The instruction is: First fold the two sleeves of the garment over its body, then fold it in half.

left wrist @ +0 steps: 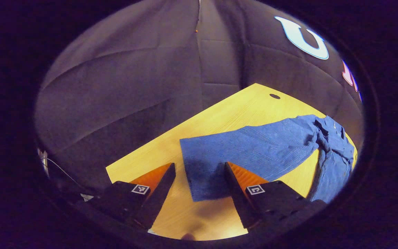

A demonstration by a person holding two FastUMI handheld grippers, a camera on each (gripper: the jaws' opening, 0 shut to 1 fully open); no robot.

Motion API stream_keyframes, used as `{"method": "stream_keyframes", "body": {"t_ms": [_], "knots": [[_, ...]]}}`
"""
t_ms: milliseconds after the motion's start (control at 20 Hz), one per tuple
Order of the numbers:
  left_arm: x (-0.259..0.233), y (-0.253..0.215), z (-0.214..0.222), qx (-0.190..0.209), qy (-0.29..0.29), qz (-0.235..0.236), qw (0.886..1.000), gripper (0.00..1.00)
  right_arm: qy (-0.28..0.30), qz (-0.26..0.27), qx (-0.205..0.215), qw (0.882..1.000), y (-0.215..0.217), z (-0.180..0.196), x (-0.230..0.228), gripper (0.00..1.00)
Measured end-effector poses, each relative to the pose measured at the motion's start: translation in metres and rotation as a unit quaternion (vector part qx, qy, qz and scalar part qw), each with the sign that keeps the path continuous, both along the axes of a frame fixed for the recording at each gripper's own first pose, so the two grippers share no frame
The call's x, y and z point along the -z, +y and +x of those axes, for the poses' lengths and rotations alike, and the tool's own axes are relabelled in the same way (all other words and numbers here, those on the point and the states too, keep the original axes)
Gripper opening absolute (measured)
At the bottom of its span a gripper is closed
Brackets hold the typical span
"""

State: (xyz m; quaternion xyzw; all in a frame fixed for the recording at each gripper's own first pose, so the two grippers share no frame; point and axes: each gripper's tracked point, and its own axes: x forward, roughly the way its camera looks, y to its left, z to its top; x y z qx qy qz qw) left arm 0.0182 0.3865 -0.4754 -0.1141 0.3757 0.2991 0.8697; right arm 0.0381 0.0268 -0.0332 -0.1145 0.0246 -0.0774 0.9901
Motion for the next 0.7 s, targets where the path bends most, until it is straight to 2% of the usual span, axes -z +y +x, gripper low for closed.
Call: {"method": "stream_keyframes", "body": {"t_ms": [50, 100, 200, 250, 300, 350, 400, 450, 500, 550, 600, 650, 700], "knots": [[-0.001, -0.001, 0.002, 0.0, -0.003, -0.001, 1.0, 0.85, 0.001, 0.001, -0.001, 1.0, 0.001, 0.001, 0.0, 1.0], [-0.003, -0.002, 0.003, -0.006, -0.009, -0.002, 1.0, 0.77, 0.004, 0.003, -0.001, 1.0, 0.002, 0.003, 0.002, 1.0], [0.0, -0.001, 0.002, -0.009, -0.011, -0.002, 1.0, 0.71, 0.01, 0.015, -0.001, 1.0, 0.002, 0.005, 0.005, 1.0], [-0.001, -0.003, 0.003, -0.009, -0.011, -0.004, 1.0, 0.69, 0.011, 0.021, 0.0, 1.0, 0.002, 0.006, 0.005, 0.94], [0.0, -0.004, 0.003, -0.006, -0.01, -0.006, 1.0, 0.61, 0.012, 0.024, 0.002, 1.0, 0.002, 0.007, 0.006, 1.0], [-0.001, -0.002, 0.004, -0.002, -0.011, -0.006, 1.0, 0.59, 0.012, 0.025, 0.003, 1.0, 0.001, 0.007, 0.005, 1.0], [-0.001, 0.001, 0.004, 0.0, -0.011, -0.009, 1.0, 0.47, 0.011, 0.024, 0.004, 1.0, 0.0, 0.006, 0.005, 0.94], [-0.002, 0.0, 0.006, -0.003, -0.01, -0.02, 1.0, 0.35, 0.011, 0.021, 0.006, 1.0, -0.001, 0.005, 0.004, 1.0], [-0.002, 0.001, 0.007, -0.004, -0.003, -0.03, 1.0, 0.22, 0.012, 0.02, 0.005, 1.0, -0.002, 0.005, 0.004, 1.0], [-0.003, 0.002, 0.01, -0.001, 0.003, -0.042, 0.999, 0.23, 0.013, 0.021, 0.005, 1.0, -0.002, 0.005, 0.005, 1.0], [-0.006, 0.003, 0.011, 0.0, 0.01, -0.052, 0.999, 0.03, 0.014, 0.024, 0.005, 1.0, -0.003, 0.004, 0.006, 0.93], [-0.005, 0.004, 0.015, 0.003, 0.019, -0.058, 0.998, 0.03, 0.016, 0.026, 0.005, 1.0, -0.003, 0.003, 0.007, 0.93], [-0.007, 0.002, 0.014, 0.012, 0.028, -0.063, 0.998, 0.0, 0.017, 0.028, 0.006, 0.999, -0.005, 0.002, 0.008, 1.0]]}}
